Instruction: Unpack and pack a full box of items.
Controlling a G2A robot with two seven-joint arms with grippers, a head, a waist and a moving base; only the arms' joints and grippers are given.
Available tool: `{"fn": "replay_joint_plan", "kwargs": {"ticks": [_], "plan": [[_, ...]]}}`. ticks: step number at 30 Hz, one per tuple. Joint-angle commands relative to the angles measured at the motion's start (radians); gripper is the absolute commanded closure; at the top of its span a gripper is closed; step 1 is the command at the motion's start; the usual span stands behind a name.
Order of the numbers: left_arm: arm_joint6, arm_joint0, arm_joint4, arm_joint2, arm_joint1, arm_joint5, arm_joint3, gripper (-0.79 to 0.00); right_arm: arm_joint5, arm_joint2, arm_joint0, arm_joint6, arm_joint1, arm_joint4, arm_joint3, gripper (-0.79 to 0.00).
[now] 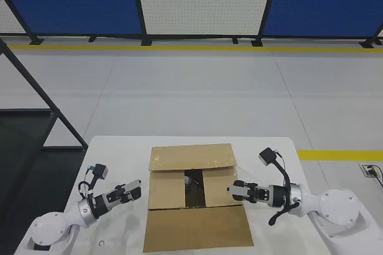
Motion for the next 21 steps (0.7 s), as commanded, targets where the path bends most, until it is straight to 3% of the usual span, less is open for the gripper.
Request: {"fn": "replay_joint_plan", "kwargs": {"ticks": [1, 13, 18, 21], "plan": [[0.028, 0.002, 0.009, 0.005, -0.001, 0.016, 0.001, -0.785, 0.0, 0.0, 0.0, 0.0, 0.0, 0.0, 0.0, -0.785], [0.021, -0.024, -0.03, 0.036, -0.007, -0.16, -0.014, -0.785, 0.25, -0.084, 0.092, -0.218, -0.038, 0.103, 0.143, -0.785], [0.016, -0.023, -0.033, 0.036, -0.006, -0.167, -0.013, -0.785, 0.316, -0.126, 0.139, -0.302, -0.055, 0.087, 0.195, -0.785], [0.016, -0.023, -0.033, 0.036, -0.006, -0.167, -0.013, -0.785, 0.303, -0.142, 0.157, -0.312, -0.064, 0.109, 0.205, -0.785]]}}
